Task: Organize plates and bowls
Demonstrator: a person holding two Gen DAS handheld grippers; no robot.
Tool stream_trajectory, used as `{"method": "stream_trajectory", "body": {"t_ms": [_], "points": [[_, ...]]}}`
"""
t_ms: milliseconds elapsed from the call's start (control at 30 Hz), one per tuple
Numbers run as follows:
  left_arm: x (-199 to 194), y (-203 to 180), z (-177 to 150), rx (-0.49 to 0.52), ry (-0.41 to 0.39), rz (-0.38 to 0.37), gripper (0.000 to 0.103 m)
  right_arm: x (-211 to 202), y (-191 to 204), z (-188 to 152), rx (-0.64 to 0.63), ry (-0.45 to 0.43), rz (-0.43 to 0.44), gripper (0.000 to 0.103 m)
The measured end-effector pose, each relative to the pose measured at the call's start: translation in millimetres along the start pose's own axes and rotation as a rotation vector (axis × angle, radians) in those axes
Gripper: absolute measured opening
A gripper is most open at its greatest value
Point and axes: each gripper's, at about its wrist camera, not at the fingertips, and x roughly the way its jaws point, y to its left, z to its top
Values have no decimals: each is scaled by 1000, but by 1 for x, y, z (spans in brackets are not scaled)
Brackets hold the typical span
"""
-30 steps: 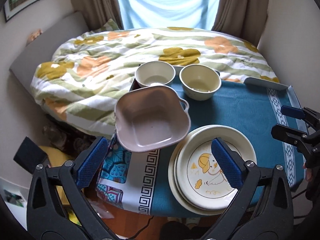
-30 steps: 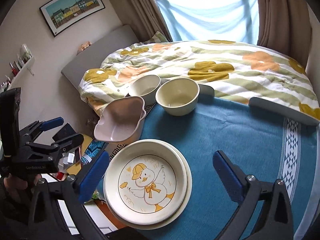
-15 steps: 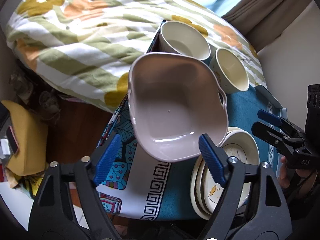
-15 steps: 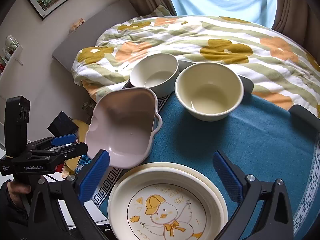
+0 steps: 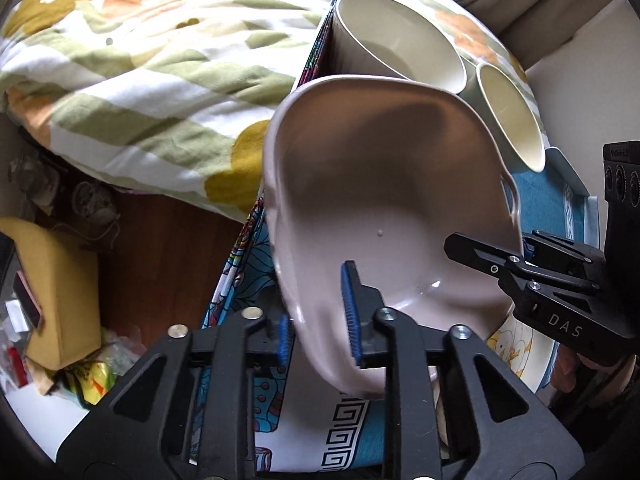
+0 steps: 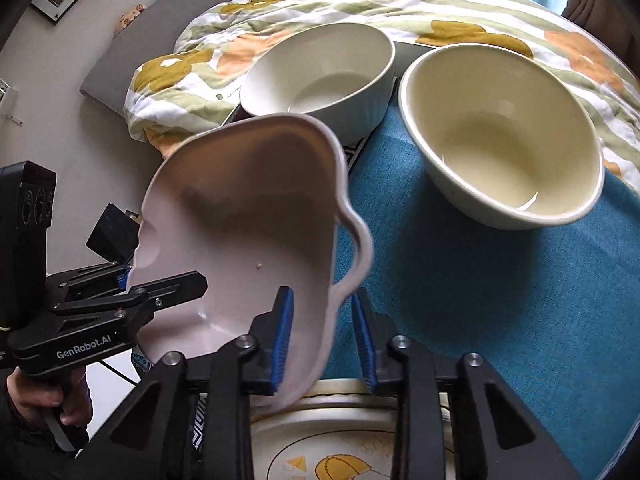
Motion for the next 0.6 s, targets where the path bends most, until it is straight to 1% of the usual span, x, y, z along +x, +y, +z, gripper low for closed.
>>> {"method": "stream_trajectory", "body": {"t_ms": [67,167,300,467,600], "points": [[0,2,2,-2,-3,9,11,1,1,0,-5,0,-13,17],[-1,5,6,-4,-12,12,10,3,0,1,1,4,-11,13],[-7,0,6,17,-34,40,10,0,1,1,-7,1,-17,13],[-22,-7,2,31,-73,62,10,-9,6,-3,-16,-34,-7,13],[-44,-22,-5,47,-115,86,10,-32,6,-12,-29,-80,8,13]]}}
